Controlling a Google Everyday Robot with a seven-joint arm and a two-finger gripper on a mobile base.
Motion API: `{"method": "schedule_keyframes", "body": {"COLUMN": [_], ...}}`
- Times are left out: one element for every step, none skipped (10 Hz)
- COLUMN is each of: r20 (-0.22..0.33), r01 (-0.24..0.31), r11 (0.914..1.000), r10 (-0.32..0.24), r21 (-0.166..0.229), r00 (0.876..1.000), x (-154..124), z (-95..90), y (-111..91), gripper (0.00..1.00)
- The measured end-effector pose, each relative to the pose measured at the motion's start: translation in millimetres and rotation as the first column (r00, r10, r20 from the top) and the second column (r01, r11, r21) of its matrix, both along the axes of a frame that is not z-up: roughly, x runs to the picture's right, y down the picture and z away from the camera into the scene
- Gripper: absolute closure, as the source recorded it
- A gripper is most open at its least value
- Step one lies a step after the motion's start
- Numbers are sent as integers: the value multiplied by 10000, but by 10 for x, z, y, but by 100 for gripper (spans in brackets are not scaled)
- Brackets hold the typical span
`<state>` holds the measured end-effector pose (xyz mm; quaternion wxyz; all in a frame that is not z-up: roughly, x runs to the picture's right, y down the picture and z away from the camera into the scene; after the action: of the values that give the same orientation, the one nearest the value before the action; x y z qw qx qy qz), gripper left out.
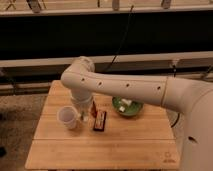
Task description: Place the white sponge in the ceramic cup
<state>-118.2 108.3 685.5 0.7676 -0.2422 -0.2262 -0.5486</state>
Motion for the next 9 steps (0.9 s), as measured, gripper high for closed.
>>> {"method": "schedule_keyframes", "body": {"r20": [135, 274, 387, 448, 536, 599, 630, 662, 677], "r01": [72, 139, 253, 352, 489, 611, 691, 757, 788], "r11": [9999, 9998, 9996, 9993, 9987, 9980, 9975, 9970, 9968], "r10": [-71, -136, -247, -346, -481, -601, -680, -745, -777], "r21": [-75, -105, -132, -128, -128, -138, -156, -155, -146], "r00": [9999, 9995, 9989, 9984, 9974, 9964, 9957, 9950, 9947], "x": [-112, -232, -343, -420, -518, -607, -661, -711, -744], "z": [-6, -6, -14, -21, -32, -27, -14, -5, 14], "y": [18, 26, 29, 26, 26, 16, 11, 13, 10], "gripper": [100, 100, 100, 100, 100, 100, 100, 98, 93]}}
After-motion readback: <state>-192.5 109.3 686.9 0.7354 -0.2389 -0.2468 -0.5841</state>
